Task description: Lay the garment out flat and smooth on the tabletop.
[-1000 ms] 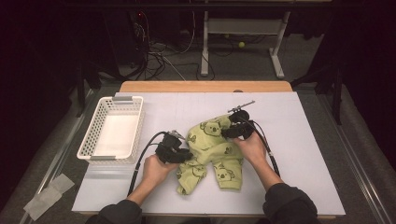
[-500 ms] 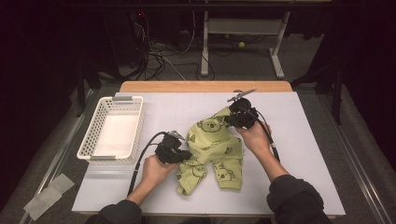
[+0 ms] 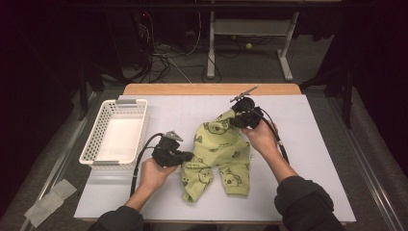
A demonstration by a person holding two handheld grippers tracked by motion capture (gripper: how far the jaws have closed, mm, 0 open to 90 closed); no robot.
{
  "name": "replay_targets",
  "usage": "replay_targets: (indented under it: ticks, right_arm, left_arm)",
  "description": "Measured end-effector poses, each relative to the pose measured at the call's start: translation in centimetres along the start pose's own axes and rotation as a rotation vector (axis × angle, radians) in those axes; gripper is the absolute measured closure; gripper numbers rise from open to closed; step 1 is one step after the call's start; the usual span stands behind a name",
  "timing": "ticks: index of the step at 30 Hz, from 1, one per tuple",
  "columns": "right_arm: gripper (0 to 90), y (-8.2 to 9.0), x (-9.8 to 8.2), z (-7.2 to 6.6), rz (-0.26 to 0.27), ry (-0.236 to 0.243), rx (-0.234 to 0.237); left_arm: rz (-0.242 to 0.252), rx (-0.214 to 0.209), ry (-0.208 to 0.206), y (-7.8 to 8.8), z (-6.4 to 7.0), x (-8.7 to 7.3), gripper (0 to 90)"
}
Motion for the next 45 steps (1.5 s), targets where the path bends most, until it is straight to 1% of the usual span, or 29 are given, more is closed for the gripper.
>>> replay_targets:
  ticks: [1,2,4,6,8,10,12,13,14,17,18,20,23,24,26,27,28,29,30,31,32,34,35,37,39,40,42,43,45]
  right_arm:
    - [77.5,-0.6,-0.3,0.0,-0.006,-0.007,0.003]
    - [75.7,-1.0,-0.6,0.0,-0.011,-0.023,0.014]
    - [72.9,-1.4,-1.3,0.3,-0.009,-0.046,0.032]
    - [71.6,-1.4,-1.9,0.7,-0.017,-0.062,0.035]
    - [70.0,-1.3,-2.6,0.9,-0.012,-0.077,0.047]
    - [68.4,-1.2,-3.3,1.0,-0.009,-0.085,0.062]
    - [67.7,-1.1,-3.9,0.9,-0.004,-0.090,0.070]
    - [67.3,-1.1,-4.1,0.8,-0.001,-0.093,0.078]
    - [67.1,-1.1,-4.4,0.7,0.000,-0.092,0.084]
    - [63.5,-1.6,-5.3,0.3,-0.021,-0.087,0.089]
    - [62.1,-1.9,-5.5,0.2,-0.028,-0.086,0.091]
    - [59.3,-2.4,-5.9,0.2,-0.039,-0.089,0.094]
    - [56.7,-3.3,-6.4,0.1,-0.042,-0.094,0.103]
    - [56.7,-3.5,-6.6,0.1,-0.043,-0.096,0.110]
    - [57.6,-4.1,-7.0,-0.1,-0.055,-0.100,0.121]
    - [59.8,-4.4,-7.2,-0.1,-0.059,-0.093,0.125]
    - [62.4,-4.5,-7.4,-0.3,-0.068,-0.096,0.132]
    - [65.9,-4.7,-7.5,-0.4,-0.073,-0.085,0.137]
    - [70.3,-4.8,-7.7,-0.6,-0.079,-0.080,0.144]
    - [75.8,-4.9,-7.9,-0.8,-0.083,-0.063,0.144]
    - [81.1,-4.8,-8.0,-0.9,-0.079,-0.049,0.140]
    - [84.6,-4.7,-8.2,-1.3,-0.080,-0.033,0.149]
    - [85.4,-4.5,-8.4,-1.5,-0.082,-0.019,0.141]
    - [86.0,-4.2,-8.7,-1.8,-0.071,0.005,0.138]
    - [86.1,-3.7,-9.1,-2.2,-0.064,0.016,0.138]
    - [86.0,-3.5,-9.4,-2.4,-0.062,0.032,0.138]
    - [86.0,-3.1,-10.0,-2.9,-0.070,0.041,0.144]
    - [86.0,-2.9,-10.4,-3.2,-0.074,0.061,0.144]
    - [86.0,-2.5,-11.0,-3.8,-0.086,0.081,0.144]
  left_arm:
    - [0.010,0.011,0.005,0.1,-0.1,0.1,77.0]
    - [0.019,0.022,0.012,0.2,-0.2,0.3,70.3]
    - [0.028,0.044,0.017,0.5,-0.5,0.6,61.5]
    - [0.051,0.051,0.021,0.9,-0.6,1.1,57.6]
    - [0.058,0.066,0.027,1.0,-0.8,1.5,53.9]
    - [0.044,0.093,0.026,0.9,-1.1,2.1,50.7]
    - [0.021,0.102,0.036,0.6,-1.4,2.7,49.5]
    - [0.006,0.102,0.041,0.4,-1.5,3.1,47.3]
    - [-0.003,0.096,0.048,0.1,-1.6,3.5,47.2]
    - [-0.025,0.092,0.076,-0.7,-2.3,4.6,45.5]
    - [-0.029,0.090,0.087,-1.0,-2.5,4.9,45.5]
    - [-0.042,0.095,0.097,-1.6,-2.9,5.3,45.4]
    - [-0.048,0.068,0.108,-2.7,-3.1,5.7,46.1]
    - [-0.058,0.054,0.113,-3.0,-3.0,5.7,48.4]
    - [-0.087,0.029,0.098,-3.6,-2.9,5.5,58.4]
    - [-0.100,0.026,0.090,-3.8,-2.7,5.4,64.4]
    - [-0.108,0.028,0.075,-3.9,-2.6,5.3,69.9]
    - [-0.112,0.031,0.061,-3.9,-2.5,5.2,75.7]
    - [-0.116,0.026,0.052,-3.8,-2.4,5.1,79.2]
    - [-0.119,0.017,0.050,-3.7,-2.2,5.0,80.7]
    - [-0.126,0.012,0.044,-3.6,-2.1,4.8,81.3]
    - [-0.130,0.007,0.027,-3.3,-1.6,4.3,81.9]
    - [-0.129,0.001,0.021,-3.1,-1.3,3.9,81.9]
    - [-0.126,-0.012,0.009,-2.8,-0.7,3.1,82.0]
    - [-0.120,-0.028,0.003,-2.5,0.0,2.1,81.9]
    - [-0.122,-0.031,-0.005,-2.4,0.4,1.6,81.9]
    - [-0.135,-0.032,-0.032,-2.3,1.1,0.7,81.7]
    - [-0.137,-0.033,-0.040,-2.2,1.5,0.4,81.6]
    - [-0.133,-0.027,-0.055,-1.8,1.9,0.2,80.9]
Point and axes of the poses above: each handheld gripper's, and its own axes: y roughly backward along the jaws, x roughly out of its top, z roughly to its right, the point moved 8 cm from there along -y, roughly forward along the jaws, and after that the axes turned 11 degrees about -z, right-handed, at the moved point
